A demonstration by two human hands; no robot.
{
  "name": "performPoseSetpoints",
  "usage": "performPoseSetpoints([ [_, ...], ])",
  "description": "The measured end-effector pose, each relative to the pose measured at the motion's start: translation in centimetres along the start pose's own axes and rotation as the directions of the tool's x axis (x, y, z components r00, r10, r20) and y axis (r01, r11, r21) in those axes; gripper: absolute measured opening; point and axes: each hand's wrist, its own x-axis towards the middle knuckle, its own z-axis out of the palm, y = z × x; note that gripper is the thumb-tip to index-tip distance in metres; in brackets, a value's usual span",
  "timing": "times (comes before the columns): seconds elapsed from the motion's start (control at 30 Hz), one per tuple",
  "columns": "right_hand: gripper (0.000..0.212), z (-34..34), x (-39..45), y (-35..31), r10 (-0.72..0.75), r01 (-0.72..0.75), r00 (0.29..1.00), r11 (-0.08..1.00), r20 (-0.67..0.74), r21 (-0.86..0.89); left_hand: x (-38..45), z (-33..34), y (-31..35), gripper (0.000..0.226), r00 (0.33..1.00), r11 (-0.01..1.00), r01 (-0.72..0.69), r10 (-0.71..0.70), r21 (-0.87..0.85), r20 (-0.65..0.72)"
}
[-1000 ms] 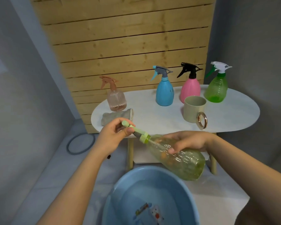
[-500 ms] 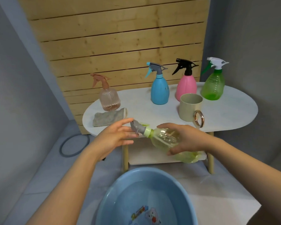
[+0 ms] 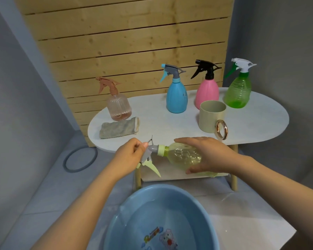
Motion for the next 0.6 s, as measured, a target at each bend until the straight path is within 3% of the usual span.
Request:
performPoseSetpoints([
  [0.07,0.089,0.3,0.2,-0.3,-0.005,-0.002,0.998,0.994,-0.066,-0.110,0.3,-0.2,0.0,0.023,0.998,0.999,0.040,-0.040,0.003,-0.048],
  [0.13,0.088,0.4,0.4,-0.1,0.037,-0.060,0.993,0.976,-0.115,-0.207,0.7,-1.2,-0.2,0.014,0.984,0.985,0.137,-0.147,-0.102,-0.102],
  [0.23,0.089,0.4,0.5,0.4,0.108,-0.137,0.985,0.961,-0.132,-0.239,0.7,-3.4,-1.3,0.017,0.956,0.941,0.248,-0.276,-0.232,-0.100],
  [0.33,0.090,0.2,0.2,0.8,0.201,-0.209,0.976,0.973,-0.087,-0.097,0.5,-5.8,-3.3,0.029,0.933,0.923,0.293,-0.333,-0.251,-0.138],
  [0.43,0.090,0.3,-0.2,1.0,0.297,-0.290,0.955,0.944,-0.018,0.159,0.6,-7.2,-5.4,0.032,0.877,0.841,0.356,-0.451,-0.409,-0.165],
  [0.6,0.087,0.4,-0.2,0.6,0.348,-0.348,0.935,0.864,0.069,0.364,0.8,-5.1,-6.1,0.027,0.889,0.823,0.363,-0.446,-0.437,-0.101],
])
